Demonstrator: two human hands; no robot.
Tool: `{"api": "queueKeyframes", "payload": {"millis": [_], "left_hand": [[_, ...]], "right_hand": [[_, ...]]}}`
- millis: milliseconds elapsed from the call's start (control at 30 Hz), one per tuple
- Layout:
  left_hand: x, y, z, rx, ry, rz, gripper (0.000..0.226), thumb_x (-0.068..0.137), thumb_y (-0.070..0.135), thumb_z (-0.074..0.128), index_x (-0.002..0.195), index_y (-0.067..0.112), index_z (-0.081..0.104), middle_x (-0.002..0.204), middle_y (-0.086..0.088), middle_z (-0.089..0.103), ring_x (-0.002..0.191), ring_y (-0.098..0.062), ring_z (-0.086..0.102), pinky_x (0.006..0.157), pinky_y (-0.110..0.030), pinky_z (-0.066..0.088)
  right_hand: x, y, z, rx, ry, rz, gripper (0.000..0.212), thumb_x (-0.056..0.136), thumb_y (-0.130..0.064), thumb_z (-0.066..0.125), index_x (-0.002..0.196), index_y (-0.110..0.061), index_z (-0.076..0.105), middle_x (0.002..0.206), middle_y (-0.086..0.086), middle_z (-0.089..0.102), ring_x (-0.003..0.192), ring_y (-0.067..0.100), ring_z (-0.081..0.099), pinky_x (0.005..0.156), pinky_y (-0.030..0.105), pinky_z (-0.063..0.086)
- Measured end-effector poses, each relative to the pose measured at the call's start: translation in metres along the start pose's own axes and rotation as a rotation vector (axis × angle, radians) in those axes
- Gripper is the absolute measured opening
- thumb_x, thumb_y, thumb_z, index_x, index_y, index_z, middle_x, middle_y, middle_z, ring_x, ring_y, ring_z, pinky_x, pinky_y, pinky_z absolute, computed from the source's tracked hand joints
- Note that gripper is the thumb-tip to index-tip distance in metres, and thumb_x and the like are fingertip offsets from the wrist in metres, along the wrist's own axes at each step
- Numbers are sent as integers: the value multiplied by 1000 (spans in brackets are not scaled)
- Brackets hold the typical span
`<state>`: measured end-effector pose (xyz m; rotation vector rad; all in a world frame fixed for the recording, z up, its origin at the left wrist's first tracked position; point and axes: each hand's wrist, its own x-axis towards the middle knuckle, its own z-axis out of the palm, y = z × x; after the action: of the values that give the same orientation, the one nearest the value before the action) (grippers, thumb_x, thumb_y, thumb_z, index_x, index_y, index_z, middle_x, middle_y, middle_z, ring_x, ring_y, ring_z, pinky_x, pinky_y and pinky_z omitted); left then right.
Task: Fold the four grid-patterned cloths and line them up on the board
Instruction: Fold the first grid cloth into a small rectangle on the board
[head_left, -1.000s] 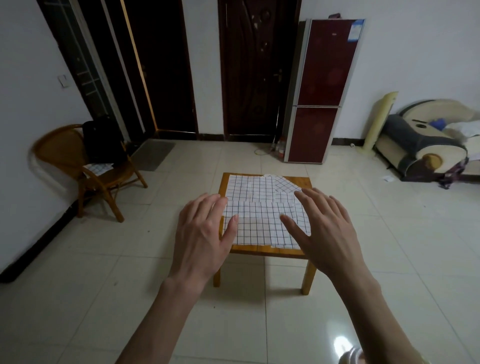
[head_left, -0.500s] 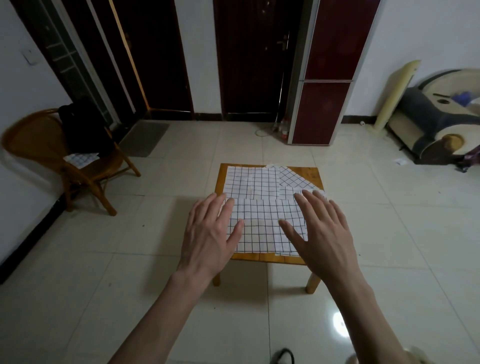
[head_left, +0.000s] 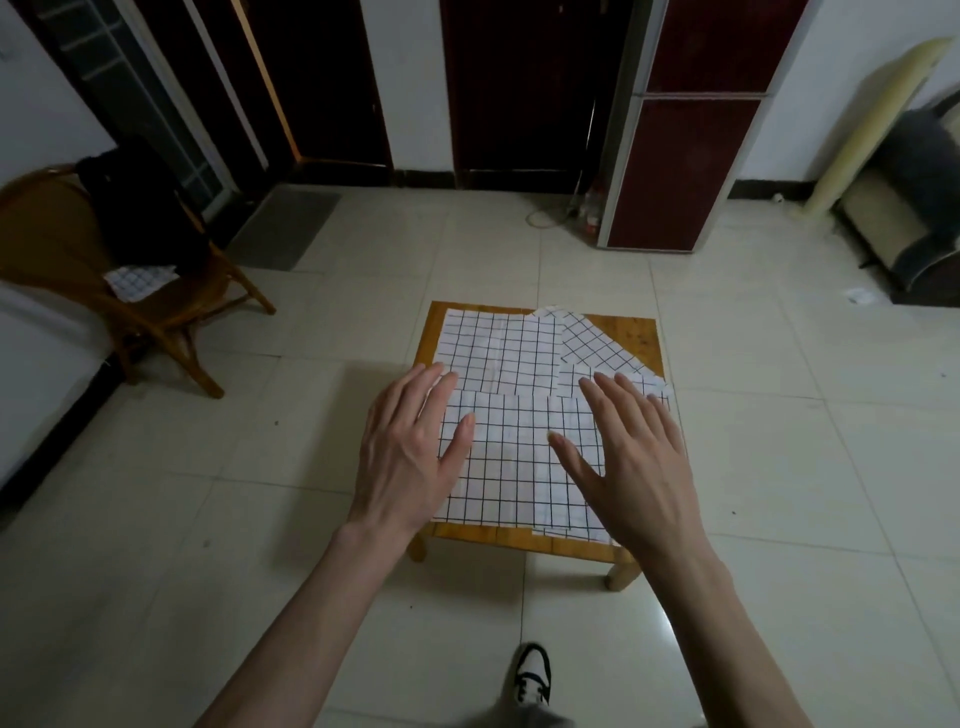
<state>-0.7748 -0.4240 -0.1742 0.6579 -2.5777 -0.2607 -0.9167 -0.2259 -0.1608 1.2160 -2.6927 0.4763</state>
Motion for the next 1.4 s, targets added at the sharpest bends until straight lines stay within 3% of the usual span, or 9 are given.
{"api": "queueKeyframes", "payload": {"millis": [167, 533, 633, 767, 1167, 1400], "left_hand": [[20, -2, 39, -4, -15, -18, 53, 106, 44, 42, 146, 11, 55, 149, -8, 54, 141, -22, 46, 119, -37, 34], [35, -38, 144, -39, -137, -117, 54, 107, 46, 39, 147, 13, 53, 151, -6, 53, 142, -20, 45, 118, -40, 38], [34, -52, 181, -64, -161, -129, 52, 107, 46, 41, 147, 13, 53, 151, -5, 53, 143, -19, 44, 120, -38, 36], [29, -76, 237, -106, -188, -154, 51, 108, 45, 41, 146, 13, 53, 151, -4, 53, 144, -19, 43, 118, -43, 39], [-5, -131, 404, -134, -304, -146, 54, 108, 45, 35, 150, 15, 49, 154, -5, 50, 146, -20, 40, 117, -45, 42], [-24, -133, 476, -94, -389, -147, 59, 108, 47, 30, 156, 15, 41, 161, -6, 43, 153, -23, 32, 123, -47, 33]], "right_hand": [[26, 29, 30, 21, -24, -7, 74, 102, -65, 37, 156, -15, 40, 161, 6, 43, 153, 22, 31, 126, 47, 26], [57, 59, 122, 36, -134, 12, 74, 102, -65, 34, 158, -16, 36, 163, 5, 39, 154, 19, 27, 127, 44, 22], [61, 68, 157, 41, -163, 21, 73, 103, -64, 35, 158, -16, 36, 163, 4, 38, 155, 18, 26, 126, 46, 25], [62, 82, 215, 33, -212, 30, 73, 104, -65, 33, 160, -18, 33, 165, 1, 34, 156, 15, 21, 128, 40, 16], [62, 135, 391, 21, -339, 6, 69, 105, -62, 31, 160, -20, 34, 165, 1, 36, 156, 16, 24, 127, 45, 24], [69, 156, 456, 3, -440, -32, 67, 105, -58, 23, 161, -22, 30, 167, 0, 31, 157, 18, 20, 127, 41, 17]]}}
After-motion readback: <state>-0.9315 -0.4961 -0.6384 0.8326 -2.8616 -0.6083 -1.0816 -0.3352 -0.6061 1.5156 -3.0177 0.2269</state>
